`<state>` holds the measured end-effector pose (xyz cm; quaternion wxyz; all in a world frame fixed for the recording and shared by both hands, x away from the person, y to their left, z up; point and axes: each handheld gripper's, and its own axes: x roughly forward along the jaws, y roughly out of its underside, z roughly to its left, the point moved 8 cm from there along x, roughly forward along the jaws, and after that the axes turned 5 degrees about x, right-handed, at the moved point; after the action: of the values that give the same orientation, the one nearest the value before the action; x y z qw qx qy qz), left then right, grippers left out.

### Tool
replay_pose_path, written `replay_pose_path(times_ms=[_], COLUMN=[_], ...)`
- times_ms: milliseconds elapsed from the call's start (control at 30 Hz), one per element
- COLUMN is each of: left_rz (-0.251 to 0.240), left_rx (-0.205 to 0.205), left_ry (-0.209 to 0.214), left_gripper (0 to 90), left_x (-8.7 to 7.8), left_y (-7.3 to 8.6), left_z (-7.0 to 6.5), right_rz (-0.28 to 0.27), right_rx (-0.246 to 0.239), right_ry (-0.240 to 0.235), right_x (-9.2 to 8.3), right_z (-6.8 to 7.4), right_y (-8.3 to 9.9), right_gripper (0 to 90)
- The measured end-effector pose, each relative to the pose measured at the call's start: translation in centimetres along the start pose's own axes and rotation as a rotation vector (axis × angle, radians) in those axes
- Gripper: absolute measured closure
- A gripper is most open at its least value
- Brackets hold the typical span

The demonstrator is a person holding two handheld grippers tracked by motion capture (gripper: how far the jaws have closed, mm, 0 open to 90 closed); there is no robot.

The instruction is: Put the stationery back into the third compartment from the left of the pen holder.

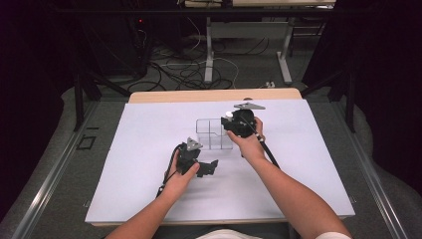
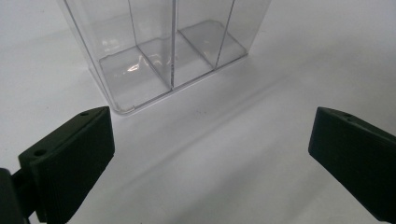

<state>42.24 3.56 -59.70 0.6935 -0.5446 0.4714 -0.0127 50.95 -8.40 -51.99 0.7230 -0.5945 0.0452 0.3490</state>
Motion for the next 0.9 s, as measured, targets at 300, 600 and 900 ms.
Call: replay_pose_path(times_ms=[300, 600, 900], left_rz=[0.011, 0.003, -0.001], left_rx=[-0.005, -0.005, -0.007], left_ry=[-0.001, -0.003, -0.007], left_gripper=[0.3, 0.4, 0.4], left_x=[0.0, 0.0, -0.1], left_y=[0.1, 0.1, 0.1], left_z=[0.0, 0.2, 0.3], right_rz=[-0.001, -0.045, 0.001], right_rx=[-0.011, -0.021, -0.045], right_ry=[0.004, -0.032, -0.025], right_x=[0.0, -1.1, -2.1], right_z=[-0.1, 0.5, 0.3], right_y=[0.2, -0.6, -0.3], right_gripper=[59.5, 35.7, 21.4])
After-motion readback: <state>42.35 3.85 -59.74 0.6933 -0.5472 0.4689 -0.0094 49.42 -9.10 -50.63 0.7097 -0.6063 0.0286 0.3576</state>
